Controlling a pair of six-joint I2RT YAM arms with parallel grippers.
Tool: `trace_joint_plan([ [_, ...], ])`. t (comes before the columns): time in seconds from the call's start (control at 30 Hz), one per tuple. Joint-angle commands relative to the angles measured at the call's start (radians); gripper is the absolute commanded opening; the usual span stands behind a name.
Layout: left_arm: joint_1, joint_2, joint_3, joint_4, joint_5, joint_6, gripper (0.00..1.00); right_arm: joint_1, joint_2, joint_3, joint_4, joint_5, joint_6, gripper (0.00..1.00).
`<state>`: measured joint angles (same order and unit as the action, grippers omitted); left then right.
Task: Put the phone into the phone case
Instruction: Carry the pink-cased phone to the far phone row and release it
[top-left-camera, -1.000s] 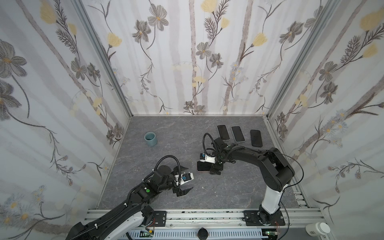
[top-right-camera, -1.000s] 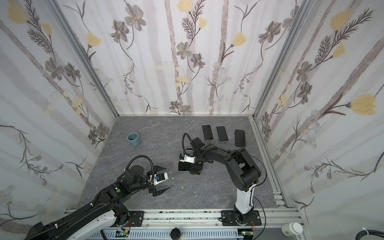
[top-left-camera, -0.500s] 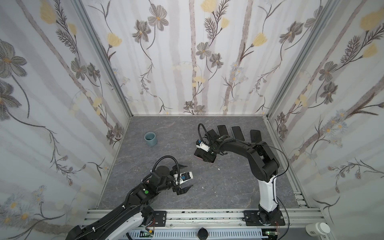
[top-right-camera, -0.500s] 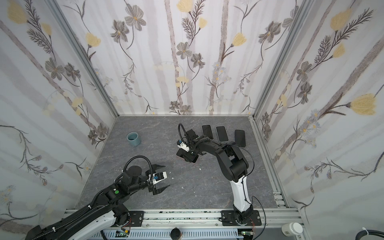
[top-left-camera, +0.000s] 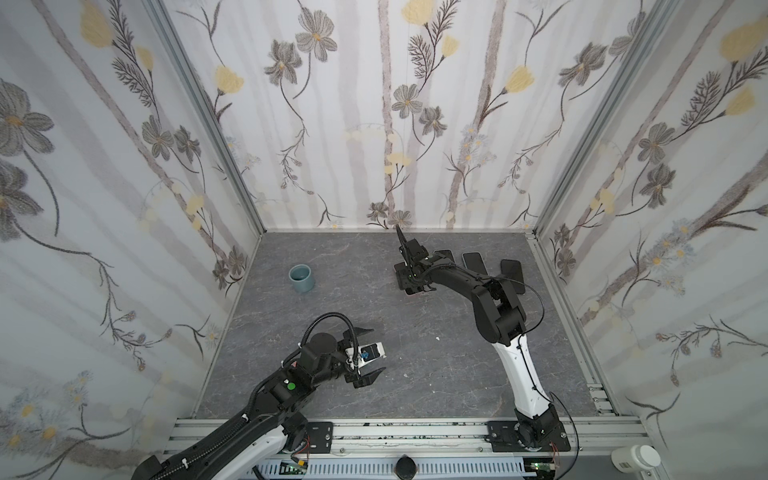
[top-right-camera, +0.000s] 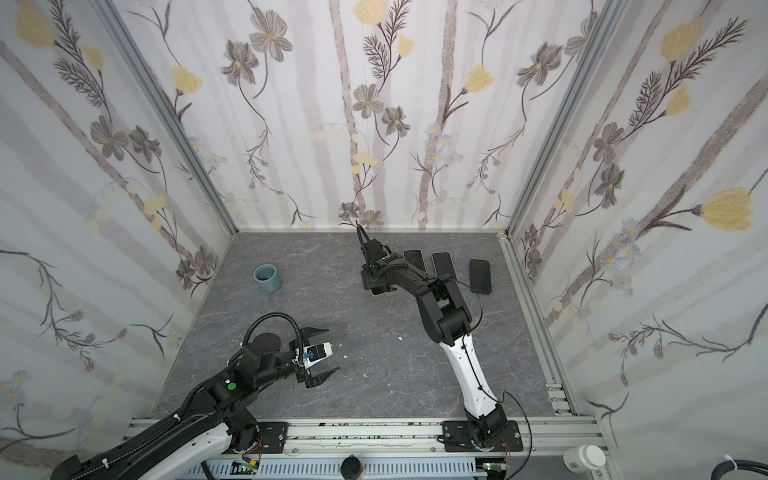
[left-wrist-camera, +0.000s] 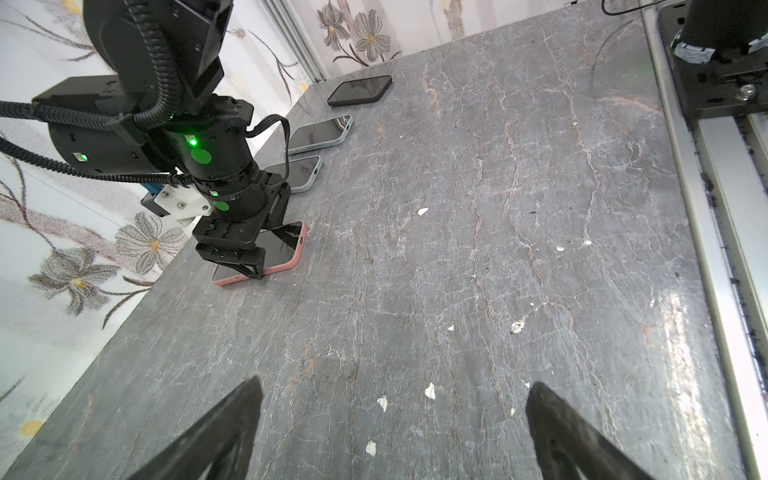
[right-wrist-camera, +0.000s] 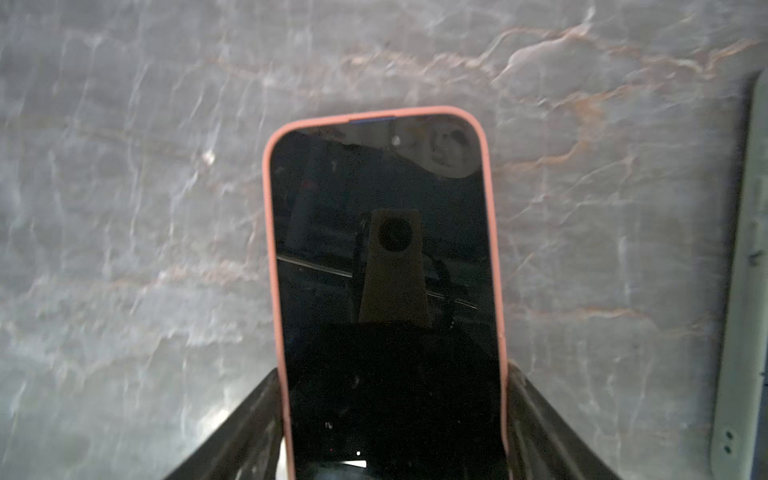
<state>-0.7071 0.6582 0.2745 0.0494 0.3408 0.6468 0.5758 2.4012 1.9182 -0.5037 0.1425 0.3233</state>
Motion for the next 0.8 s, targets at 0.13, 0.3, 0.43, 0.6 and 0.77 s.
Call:
trace_joint_plan([
  [0.13,0.001,-0.009,-0.001,0.039,-0.009,-0.011,1.0,-0.016,0.081,0.063,-0.083,0.065,0.151,0.75],
  [0.3,0.001,-0.021,-0.007,0.052,-0.023,-0.016,1.0,-0.023,0.086,0.077,-0.081,0.053,0.168,0.79],
  [0.43,0.002,-0.034,-0.006,0.077,-0.075,-0.03,1.0,-0.008,0.036,0.077,-0.088,0.049,0.155,0.85],
  [0.6,0.006,-0.071,-0.005,0.206,-0.231,-0.116,1.0,0.0,-0.086,0.077,-0.105,0.085,0.132,0.99],
  [0.77,0.019,-0.052,0.02,0.437,-0.715,-0.432,1.0,-0.002,-0.249,0.037,-0.12,0.175,0.075,1.0],
])
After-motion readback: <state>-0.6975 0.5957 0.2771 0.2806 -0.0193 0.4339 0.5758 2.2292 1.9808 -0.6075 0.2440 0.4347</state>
